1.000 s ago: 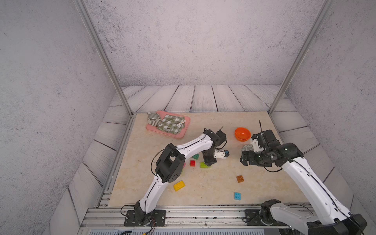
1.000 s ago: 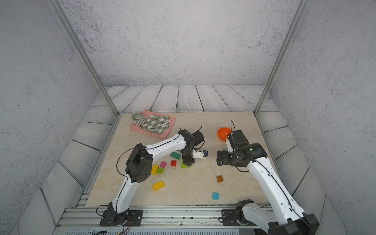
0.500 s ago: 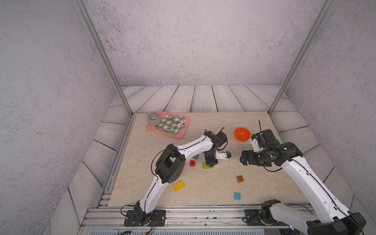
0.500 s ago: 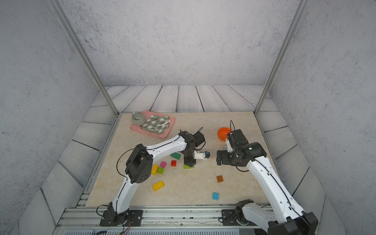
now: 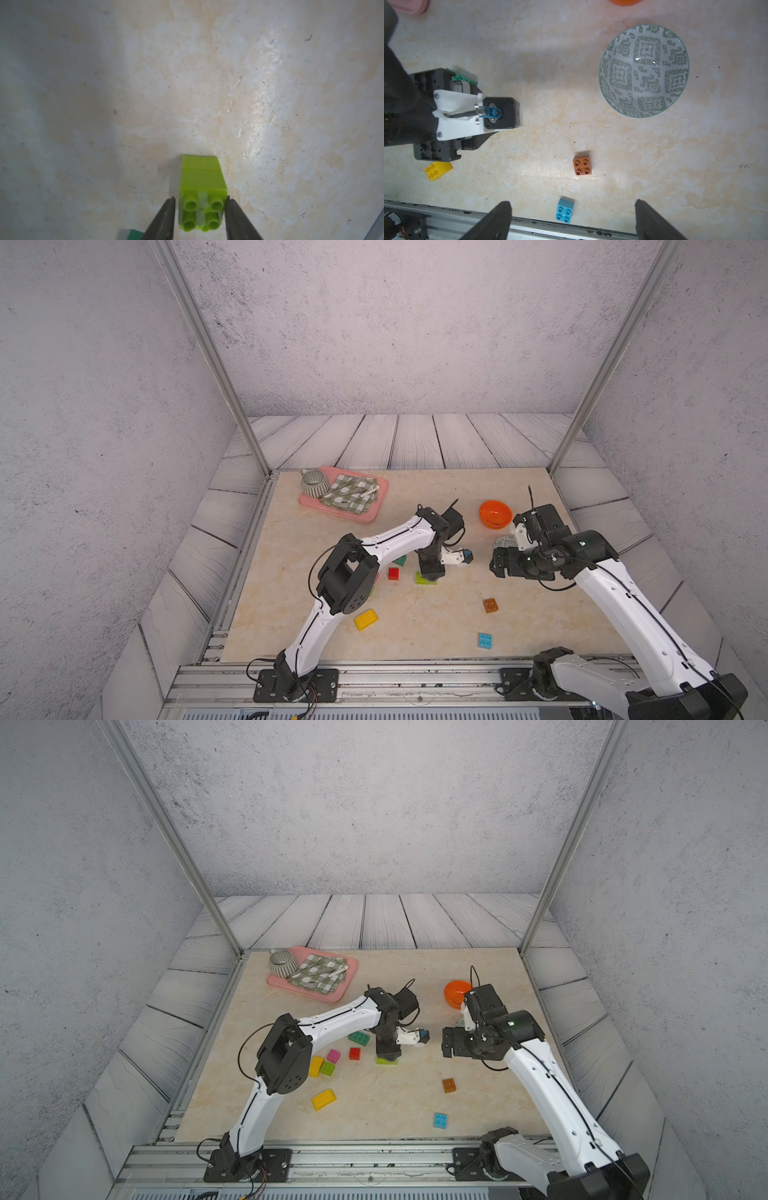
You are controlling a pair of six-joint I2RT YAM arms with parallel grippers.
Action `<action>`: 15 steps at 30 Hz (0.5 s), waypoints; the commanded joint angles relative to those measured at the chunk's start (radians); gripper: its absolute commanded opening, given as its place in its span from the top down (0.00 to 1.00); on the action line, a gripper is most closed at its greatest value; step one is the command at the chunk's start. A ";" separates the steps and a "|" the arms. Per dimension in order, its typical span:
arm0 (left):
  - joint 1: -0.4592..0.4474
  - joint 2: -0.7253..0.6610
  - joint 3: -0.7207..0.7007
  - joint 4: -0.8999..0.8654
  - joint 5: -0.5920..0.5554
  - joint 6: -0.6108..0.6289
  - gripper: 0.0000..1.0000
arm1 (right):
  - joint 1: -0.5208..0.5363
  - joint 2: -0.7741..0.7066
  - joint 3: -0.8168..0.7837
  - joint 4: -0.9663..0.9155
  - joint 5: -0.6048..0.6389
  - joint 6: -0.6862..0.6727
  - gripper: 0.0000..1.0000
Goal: Assemble the letter s with lego
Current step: Assemble the lego brick with the lego brick.
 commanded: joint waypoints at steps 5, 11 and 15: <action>-0.003 -0.011 0.005 -0.016 0.010 0.004 0.39 | -0.003 0.003 0.021 -0.017 0.000 0.015 0.04; -0.005 -0.050 0.025 -0.030 0.021 -0.005 0.15 | -0.002 0.005 0.033 -0.021 0.003 0.018 0.04; -0.004 -0.131 0.046 -0.028 0.007 -0.046 0.08 | -0.003 0.012 0.045 -0.027 0.001 0.026 0.04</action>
